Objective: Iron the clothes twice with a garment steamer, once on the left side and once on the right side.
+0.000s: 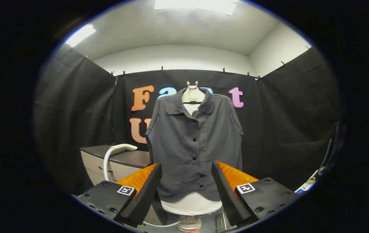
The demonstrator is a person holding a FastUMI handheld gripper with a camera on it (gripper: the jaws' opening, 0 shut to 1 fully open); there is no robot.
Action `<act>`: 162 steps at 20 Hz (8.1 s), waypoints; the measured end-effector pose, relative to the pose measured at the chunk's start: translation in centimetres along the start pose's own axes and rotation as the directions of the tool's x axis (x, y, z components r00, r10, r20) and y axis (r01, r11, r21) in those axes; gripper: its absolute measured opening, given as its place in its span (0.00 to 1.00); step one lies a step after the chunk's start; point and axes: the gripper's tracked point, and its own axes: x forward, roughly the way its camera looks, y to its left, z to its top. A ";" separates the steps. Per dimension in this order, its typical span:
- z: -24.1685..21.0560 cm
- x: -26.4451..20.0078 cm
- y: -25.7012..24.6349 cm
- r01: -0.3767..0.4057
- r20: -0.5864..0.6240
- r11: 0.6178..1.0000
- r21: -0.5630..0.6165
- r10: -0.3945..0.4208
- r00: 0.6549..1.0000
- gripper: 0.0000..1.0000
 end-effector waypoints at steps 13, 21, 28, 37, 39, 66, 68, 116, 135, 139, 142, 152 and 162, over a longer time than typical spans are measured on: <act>-0.2 0.4 0.4 0.002 -0.002 1.000 0.005 -0.002 1.000 0.98; 0.1 0.4 1.1 0.005 0.000 1.000 0.000 -0.005 1.000 0.98; 1.1 3.0 5.2 -0.067 -0.005 0.998 0.019 0.067 0.998 0.98; 3.5 14.6 19.5 -0.310 -0.080 0.947 0.080 0.317 0.945 0.98; 3.7 16.9 23.8 -0.356 -0.121 0.929 0.103 0.367 0.922 0.98; -20.1 46.3 48.1 -0.288 -0.708 0.957 0.028 0.222 0.670 0.98; -21.1 46.0 48.3 -0.276 -0.734 0.960 0.050 0.223 0.642 0.97; 6.2 9.3 20.3 -0.366 0.043 0.926 0.090 0.363 0.931 0.45; -1.5 11.2 4.7 -0.218 0.007 0.973 0.075 0.218 0.976 0.45; -2.4 13.6 4.6 -0.229 -0.006 0.970 0.084 0.231 0.973 0.45; -3.1 15.6 4.7 -0.240 -0.014 0.968 0.080 0.242 0.970 0.45; -6.7 22.5 5.8 -0.222 -0.052 0.972 0.080 0.226 0.973 0.45; -7.5 25.0 5.6 -0.192 -0.056 0.973 0.125 0.200 0.978 0.45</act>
